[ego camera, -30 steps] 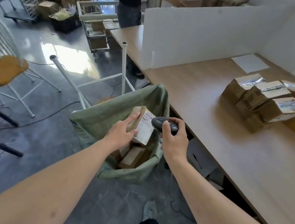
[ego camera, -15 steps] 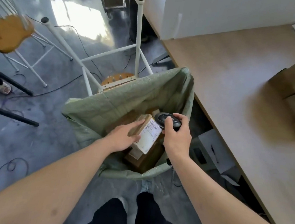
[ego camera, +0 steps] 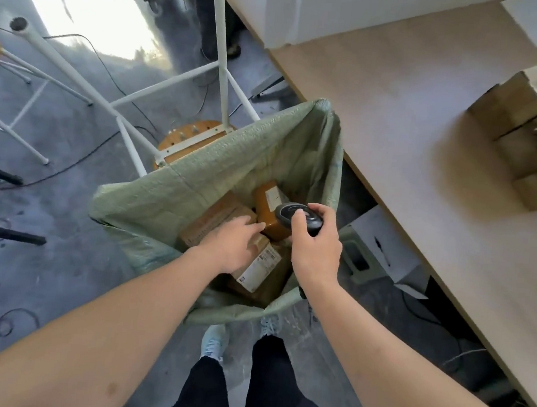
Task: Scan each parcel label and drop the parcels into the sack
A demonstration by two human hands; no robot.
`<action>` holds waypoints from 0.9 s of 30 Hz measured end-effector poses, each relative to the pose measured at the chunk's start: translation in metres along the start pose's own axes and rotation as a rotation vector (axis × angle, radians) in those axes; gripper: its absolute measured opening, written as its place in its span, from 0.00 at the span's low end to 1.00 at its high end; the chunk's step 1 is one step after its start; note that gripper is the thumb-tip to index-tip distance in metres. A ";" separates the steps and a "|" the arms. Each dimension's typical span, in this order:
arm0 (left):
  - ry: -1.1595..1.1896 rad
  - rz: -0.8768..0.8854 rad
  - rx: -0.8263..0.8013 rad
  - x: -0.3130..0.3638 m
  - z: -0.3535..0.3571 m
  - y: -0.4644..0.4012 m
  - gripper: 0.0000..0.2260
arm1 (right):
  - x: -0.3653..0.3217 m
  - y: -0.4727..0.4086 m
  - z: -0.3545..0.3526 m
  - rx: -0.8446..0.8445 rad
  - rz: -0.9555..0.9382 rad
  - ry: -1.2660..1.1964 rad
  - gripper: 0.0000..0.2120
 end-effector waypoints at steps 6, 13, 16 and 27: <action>-0.196 0.124 0.063 0.029 -0.041 0.018 0.28 | -0.021 0.025 -0.013 0.115 -0.028 -0.040 0.11; -0.290 0.305 0.127 0.062 -0.090 0.053 0.29 | -0.052 0.068 -0.043 0.303 -0.065 -0.097 0.13; -0.316 0.393 0.173 0.086 -0.110 0.070 0.29 | -0.068 0.090 -0.065 0.382 -0.083 -0.131 0.15; -0.418 0.734 0.329 0.245 -0.170 0.136 0.28 | -0.105 0.142 -0.199 0.724 -0.179 -0.236 0.12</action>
Point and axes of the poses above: each hand's wrist, its own y-axis away from the middle knuckle, its own z-axis out of the palm, x = y × z, the point moved 1 cm from there along -y, towards the middle knuckle, and after that the axes turned 4 degrees about x, right-handed, at the moved point
